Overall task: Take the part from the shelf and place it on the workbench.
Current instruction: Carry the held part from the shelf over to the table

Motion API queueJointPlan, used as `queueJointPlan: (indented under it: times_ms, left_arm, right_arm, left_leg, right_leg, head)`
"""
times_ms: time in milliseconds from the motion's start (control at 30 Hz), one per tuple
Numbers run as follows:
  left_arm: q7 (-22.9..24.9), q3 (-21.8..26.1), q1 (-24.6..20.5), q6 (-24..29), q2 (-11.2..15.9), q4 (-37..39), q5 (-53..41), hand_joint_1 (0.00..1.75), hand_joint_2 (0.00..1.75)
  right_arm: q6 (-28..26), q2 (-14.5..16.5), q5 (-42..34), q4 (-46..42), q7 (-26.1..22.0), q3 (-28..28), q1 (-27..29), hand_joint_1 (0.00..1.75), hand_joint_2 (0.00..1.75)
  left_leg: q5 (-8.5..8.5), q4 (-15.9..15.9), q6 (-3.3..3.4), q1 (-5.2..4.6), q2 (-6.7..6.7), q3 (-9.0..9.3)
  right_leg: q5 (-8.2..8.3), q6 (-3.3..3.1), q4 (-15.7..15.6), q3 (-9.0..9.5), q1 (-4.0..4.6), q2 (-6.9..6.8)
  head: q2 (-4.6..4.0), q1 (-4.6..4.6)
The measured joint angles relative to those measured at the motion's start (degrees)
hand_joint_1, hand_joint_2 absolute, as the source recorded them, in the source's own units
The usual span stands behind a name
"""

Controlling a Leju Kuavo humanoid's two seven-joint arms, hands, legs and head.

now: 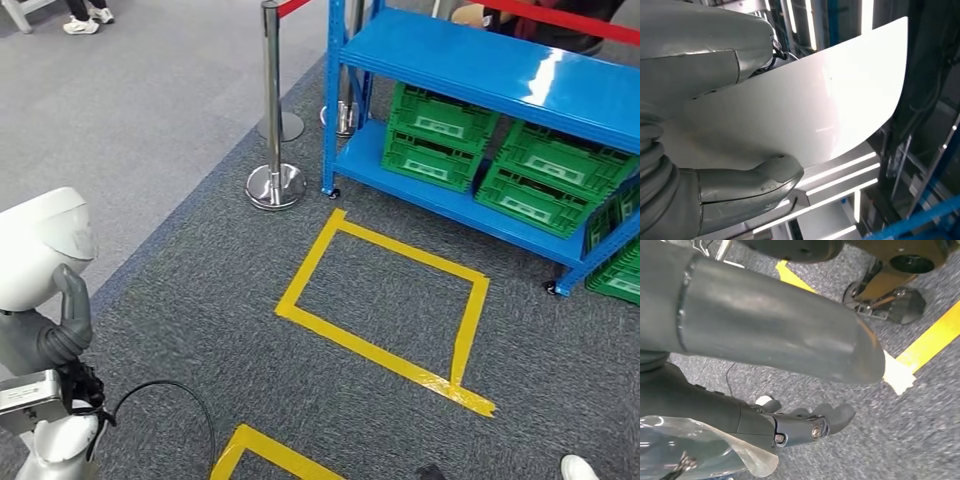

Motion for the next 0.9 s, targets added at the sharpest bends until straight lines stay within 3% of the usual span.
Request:
queueJointPlan:
  times_ms: [67,133,167,200,233,300,367,400,467,533,600,667,700,733,833,900]
  left_arm:
    - [0.0,0.0,0.2,0.1,-0.2,-0.4,-0.1,1.75,1.75]
    - [0.0,-0.1,0.5,0.1,-0.3,-0.6,-0.1,1.75,1.75]
    - [0.0,-0.1,0.8,0.1,-0.3,-0.7,-0.1,1.75,1.75]
    - [0.0,-0.1,0.9,0.1,-0.3,-0.8,-0.1,1.75,1.75]
    - [0.0,-0.1,1.0,0.1,-0.3,-1.0,-0.1,1.75,1.75]
    - [0.0,-0.1,1.0,-0.1,-0.3,-1.2,-0.1,1.75,1.75]
    - [0.0,-0.1,1.0,-0.2,-0.3,-1.4,0.0,1.75,1.75]
    - [0.0,-0.1,1.0,-0.3,-0.3,-1.4,0.1,1.75,1.75]
    - [0.0,-0.1,1.2,-0.4,-0.3,-1.7,0.2,1.75,1.75]
    - [-0.1,-0.1,1.2,-0.4,-0.3,-1.9,0.2,1.75,1.75]
    - [-0.1,-0.1,1.1,-0.4,-0.3,-2.0,0.3,1.75,1.75]
    - [-0.1,-0.1,1.3,-0.4,-0.3,-2.0,0.3,1.75,1.75]
    - [-0.1,-0.1,1.4,-0.4,-0.3,-2.0,0.3,1.75,1.75]
    - [-0.1,-0.1,1.5,-0.4,-0.3,-2.0,0.3,1.75,1.75]
    - [-0.1,-0.1,1.4,-0.4,-0.3,-2.1,0.3,1.75,1.75]
    - [-0.1,0.0,1.4,-0.5,-0.2,-2.2,0.4,1.75,1.75]
  right_arm:
    - [0.0,-0.1,0.0,0.0,-0.1,-0.1,0.1,0.0,0.0]
    - [0.1,-0.1,0.0,0.0,-0.2,-0.1,0.4,0.0,0.0]
    - [0.1,-0.1,0.0,0.0,-0.3,-0.2,0.5,0.0,0.0]
    - [0.1,-0.1,-0.1,0.0,-0.3,-0.2,0.6,0.0,0.0]
    - [0.1,-0.1,-0.1,0.0,-0.4,-0.2,0.7,0.0,0.0]
    - [0.1,-0.4,-0.1,0.0,-0.6,-0.2,0.7,0.0,0.0]
    - [0.1,-0.6,-0.1,0.0,-0.8,-0.2,0.7,0.0,0.0]
    - [0.1,-0.7,0.0,0.0,-0.9,-0.2,0.7,0.0,0.0]
    - [0.1,-0.7,0.0,0.0,-0.9,-0.2,0.7,0.0,0.0]
    - [0.1,-0.7,0.0,0.0,-1.0,-0.2,0.7,0.0,0.0]
    - [0.1,-0.7,0.0,0.0,-1.0,-0.3,0.8,0.0,0.0]
    - [0.1,-0.7,0.0,0.0,-1.0,-0.4,0.8,0.0,0.0]
    - [0.1,-0.7,0.0,0.0,-1.0,-0.5,0.8,0.0,0.0]
    - [0.1,-0.7,0.0,0.0,-0.9,-0.5,0.8,0.0,0.0]
    - [0.1,-0.7,0.0,0.0,-0.9,-0.5,0.7,0.0,0.0]
    - [0.1,-0.7,0.0,0.0,-0.9,-0.6,0.6,0.0,0.0]
  left_leg:
    - [0.17,-0.1,0.59,0.1,-1.0,-0.02]
    - [0.18,-0.1,0.89,-0.16,-2.21,-0.09]
    - [0.18,-0.1,0.94,-0.33,-2.93,-0.09]
    - [0.18,-0.1,0.96,-0.49,-3.66,-0.04]
    - [0.18,-0.1,0.96,-0.63,-4.44,0.03]
    - [0.18,0.0,0.91,-0.77,-5.81,0.1]
    - [0.32,0.1,0.55,-0.6,-7.16,-0.31]
    - [0.47,0.1,0.23,-0.47,-7.84,-0.57]
    - [0.64,0.2,-0.5,-0.37,-8.77,-0.94]
    - [-0.88,2.5,-1.07,-0.61,-6.52,-2.02]
    - [-4.4,9.1,-1.63,-0.42,-3.07,-5.11]
    - [-6.73,15.6,-2.19,0.04,-1.81,-8.18]
    - [-6.35,16.1,-2.39,0.23,-1.58,-8.41]
    - [-4.92,14.3,-2.52,0.37,-1.29,-7.44]
    - [-0.21,3.0,-2.11,0.17,1.31,-1.4]
    - [-0.06,0.3,-1.27,-0.26,2.06,-0.14]
  right_leg:
    - [-3.37,0.14,6.0,-2.87,-0.06,3.07]
    - [-6.33,-0.11,13.9,-6.97,0.06,4.26]
    - [-6.42,-0.31,15.9,-8.29,0.14,4.41]
    - [-5.4,-0.59,15.8,-8.62,0.25,4.52]
    - [-3.31,-0.99,13.2,-7.79,0.39,4.83]
    - [1.05,-2.06,5.4,-4.59,0.6,7.48]
    - [2.65,-2.57,0.3,-2.25,0.68,10.07]
    - [2.48,-2.63,-0.2,-1.91,0.75,10.35]
    - [2.73,-2.68,-1.0,-1.41,0.66,8.88]
    - [3.02,-3.02,-1.8,-0.83,0.36,7.14]
    - [2.94,-3.3,-2.0,-0.5,0.38,5.38]
    - [2.7,-3.33,-1.9,-0.39,0.47,3.55]
    - [2.57,-3.27,-1.9,-0.32,0.47,2.7]
    - [2.41,-3.16,-1.9,-0.2,0.46,1.91]
    - [1.66,-2.5,-1.5,0.36,0.68,-0.03]
    - [1.27,-1.91,-1.4,0.54,0.93,-1.01]
  head:
    - [0.0,0.32]
    - [0.0,0.42]
    - [0.0,0.42]
    - [0.0,0.42]
    - [0.0,0.41]
    - [0.0,0.37]
    - [0.0,0.24]
    - [0.0,0.18]
    - [0.0,0.15]
    - [0.0,-0.22]
    - [0.0,-0.59]
    - [0.0,-0.61]
    - [0.0,-0.62]
    - [0.0,-0.63]
    - [0.0,-0.61]
    - [0.0,-0.52]
